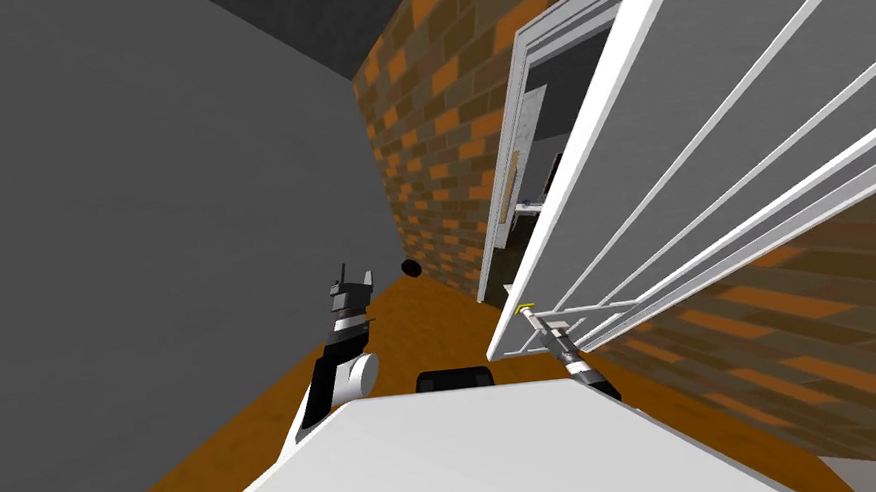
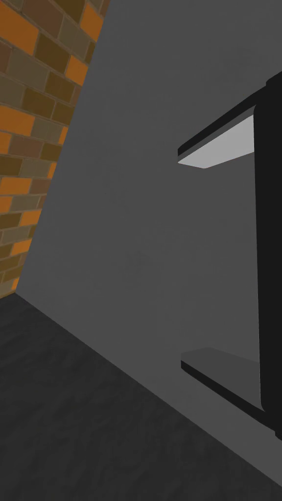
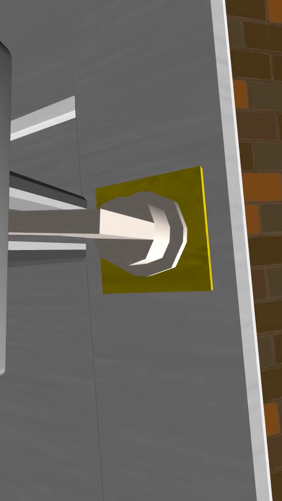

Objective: Pull the door open

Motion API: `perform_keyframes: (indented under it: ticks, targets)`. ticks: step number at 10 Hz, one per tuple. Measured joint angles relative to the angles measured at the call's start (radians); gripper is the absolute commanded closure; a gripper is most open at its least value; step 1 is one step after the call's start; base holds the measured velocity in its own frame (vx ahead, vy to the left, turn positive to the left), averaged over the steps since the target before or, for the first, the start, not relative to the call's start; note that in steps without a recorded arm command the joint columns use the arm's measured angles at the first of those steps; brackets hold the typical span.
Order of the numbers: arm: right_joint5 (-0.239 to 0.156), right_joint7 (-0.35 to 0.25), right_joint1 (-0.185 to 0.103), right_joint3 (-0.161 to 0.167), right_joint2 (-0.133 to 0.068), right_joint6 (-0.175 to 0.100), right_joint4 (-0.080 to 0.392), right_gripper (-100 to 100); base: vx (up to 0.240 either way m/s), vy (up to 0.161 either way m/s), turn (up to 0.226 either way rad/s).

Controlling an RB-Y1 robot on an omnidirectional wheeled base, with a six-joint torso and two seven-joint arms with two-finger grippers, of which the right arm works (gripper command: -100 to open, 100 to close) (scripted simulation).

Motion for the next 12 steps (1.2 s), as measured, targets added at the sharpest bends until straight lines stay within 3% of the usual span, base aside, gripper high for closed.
perform_keyframes:
  ticks: [1, 3, 4, 5, 6, 7, 12]
  targets:
    - [-0.014, 0.008, -0.008, 0.011, 0.004, 0.018, -0.005, 100, -0.206, -0.101, 0.175]
    - [-0.047, 0.029, -0.047, 0.035, 0.007, 0.03, 0.032, 100, -0.18, -0.061, 0.139]
    - [-0.054, 0.035, -0.049, 0.041, 0.01, 0.041, 0.024, 100, -0.127, -0.045, 0.135]
    - [-0.071, 0.043, -0.038, 0.05, 0.015, 0.075, -0.018, 100, -0.153, -0.06, 0.163]
    - [-0.087, 0.053, -0.058, 0.058, 0.017, 0.085, -0.003, 100, -0.17, -0.083, 0.183]
    - [-0.103, 0.062, -0.058, 0.068, 0.018, 0.107, -0.025, 100, -0.187, -0.089, 0.188]
    - [-0.181, 0.112, -0.142, 0.122, 0.032, 0.15, 0.024, 100, -0.198, -0.082, 0.14]
